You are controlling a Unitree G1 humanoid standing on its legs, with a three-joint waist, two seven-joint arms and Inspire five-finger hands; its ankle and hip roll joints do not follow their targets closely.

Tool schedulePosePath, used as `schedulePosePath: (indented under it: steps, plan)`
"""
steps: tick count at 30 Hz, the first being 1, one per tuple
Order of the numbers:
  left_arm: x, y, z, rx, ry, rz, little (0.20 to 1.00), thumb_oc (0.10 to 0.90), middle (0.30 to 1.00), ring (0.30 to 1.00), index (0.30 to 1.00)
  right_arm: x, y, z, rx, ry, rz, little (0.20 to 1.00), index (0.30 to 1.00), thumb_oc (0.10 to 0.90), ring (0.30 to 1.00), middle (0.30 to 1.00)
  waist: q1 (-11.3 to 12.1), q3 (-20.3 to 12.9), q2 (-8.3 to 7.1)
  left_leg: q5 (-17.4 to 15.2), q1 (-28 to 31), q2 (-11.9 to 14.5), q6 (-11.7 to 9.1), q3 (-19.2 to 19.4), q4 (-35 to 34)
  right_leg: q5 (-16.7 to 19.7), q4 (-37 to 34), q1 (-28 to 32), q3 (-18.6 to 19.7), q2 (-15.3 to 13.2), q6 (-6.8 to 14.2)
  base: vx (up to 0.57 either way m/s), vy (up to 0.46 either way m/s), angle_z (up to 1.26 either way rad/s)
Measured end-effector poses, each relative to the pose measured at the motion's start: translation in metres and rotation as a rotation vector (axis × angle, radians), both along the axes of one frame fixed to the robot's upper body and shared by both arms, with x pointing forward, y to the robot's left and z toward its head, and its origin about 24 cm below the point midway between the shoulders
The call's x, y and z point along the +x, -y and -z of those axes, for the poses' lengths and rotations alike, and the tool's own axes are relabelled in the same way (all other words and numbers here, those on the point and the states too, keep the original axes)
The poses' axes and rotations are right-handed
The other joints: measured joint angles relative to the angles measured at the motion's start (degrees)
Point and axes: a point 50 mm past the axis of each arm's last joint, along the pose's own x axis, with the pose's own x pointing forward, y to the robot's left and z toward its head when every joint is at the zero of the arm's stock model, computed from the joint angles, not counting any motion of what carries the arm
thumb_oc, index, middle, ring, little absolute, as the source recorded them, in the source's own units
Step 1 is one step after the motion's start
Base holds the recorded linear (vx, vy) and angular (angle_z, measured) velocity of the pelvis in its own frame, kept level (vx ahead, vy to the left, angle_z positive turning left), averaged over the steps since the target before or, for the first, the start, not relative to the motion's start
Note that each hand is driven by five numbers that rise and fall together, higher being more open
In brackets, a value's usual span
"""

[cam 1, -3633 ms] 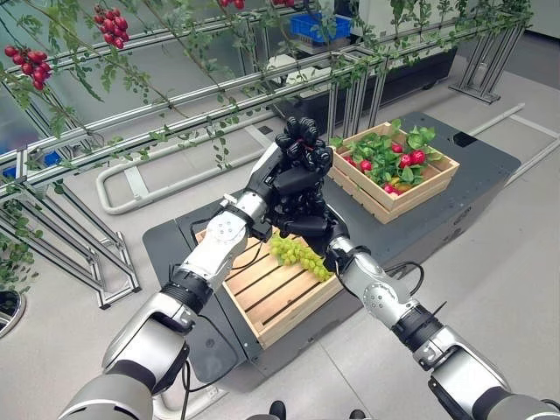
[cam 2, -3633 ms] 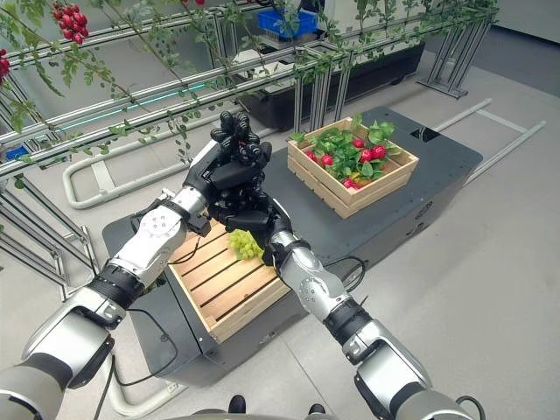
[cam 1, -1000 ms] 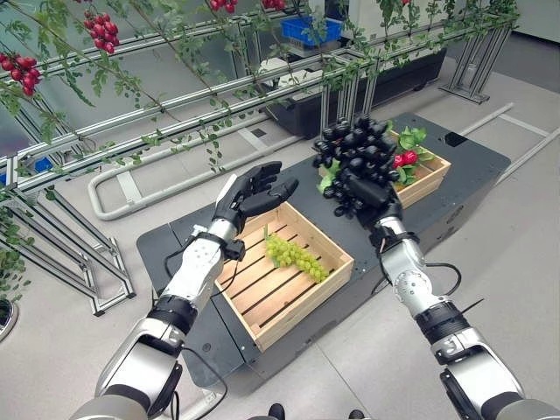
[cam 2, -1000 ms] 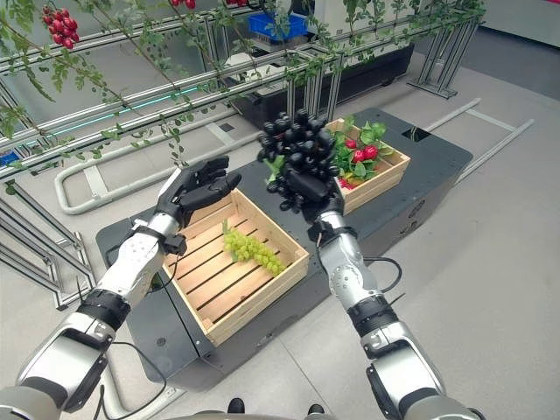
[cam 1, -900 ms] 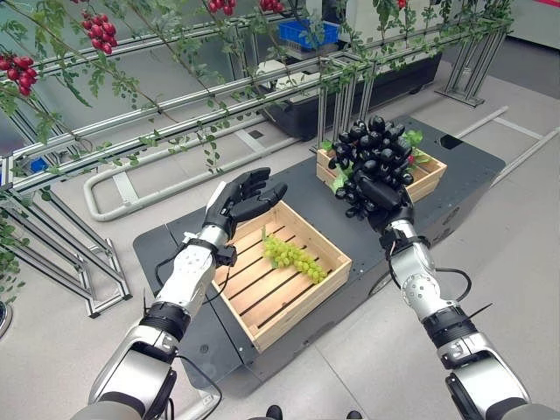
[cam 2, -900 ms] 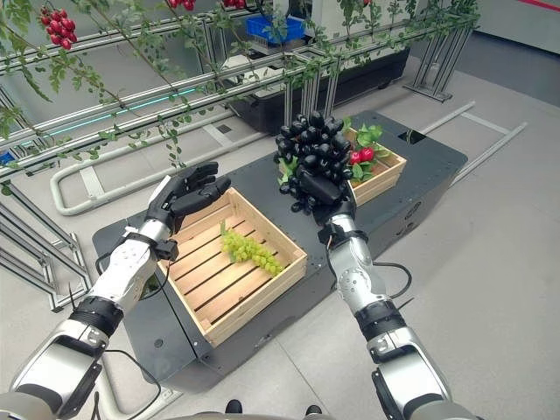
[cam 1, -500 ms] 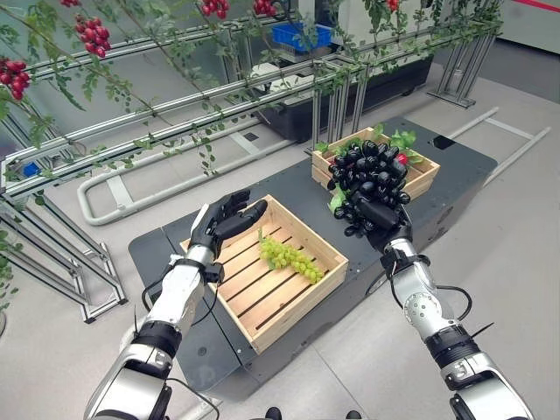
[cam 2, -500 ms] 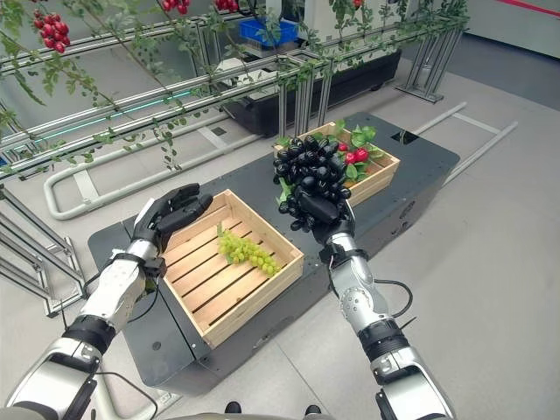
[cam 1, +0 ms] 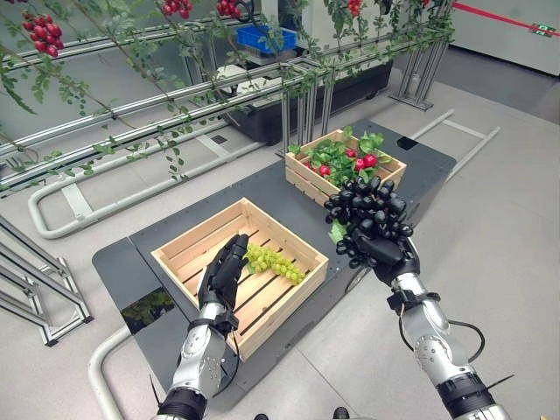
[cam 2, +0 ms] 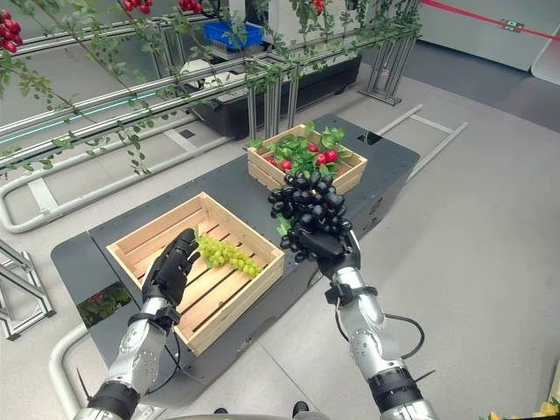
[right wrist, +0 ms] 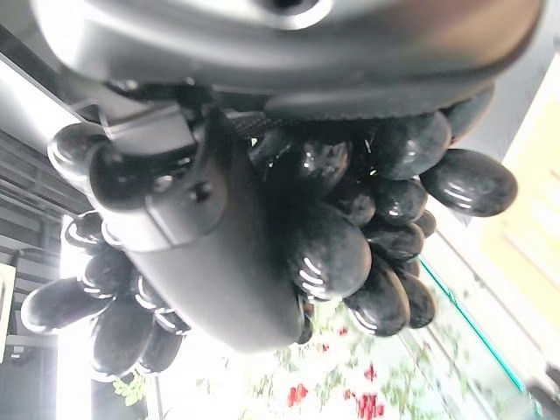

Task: Pick up the fruits from the basket on one side to the basket on the other side

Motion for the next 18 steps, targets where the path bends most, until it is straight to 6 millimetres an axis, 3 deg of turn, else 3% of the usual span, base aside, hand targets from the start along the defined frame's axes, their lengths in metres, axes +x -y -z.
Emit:
schedulePosePath:
  steps: [5, 18]
  plan:
    - [-0.019, -0.001, 0.004, 0.013, -0.006, 0.007, 0.900, 0.800, 0.900, 0.900, 0.900, -0.025, 0.016, 0.017, -0.035, -0.071, 0.032, 0.300, 0.300, 0.400, 0.300, 0.300, -1.7, 0.0, -0.15, -0.3, -0.1, 0.3, -0.1, 1.7, 0.0, 0.5, 0.0, -1.0, 1.9, 0.5, -0.1, -0.04, -0.040, -0.18]
    - [-0.016, 0.003, -0.008, 0.089, 0.051, 0.101, 0.900, 0.800, 0.900, 0.900, 0.900, -0.048, 0.022, 0.039, -0.106, -0.167, 0.046, 0.300, 0.300, 0.400, 0.300, 0.300, -5.7, 0.1, 0.00, -0.7, 0.4, 1.7, -0.6, 4.4, 0.4, 0.7, 0.0, -1.7, 4.2, 1.9, -1.2, -0.01, -0.100, -0.09]
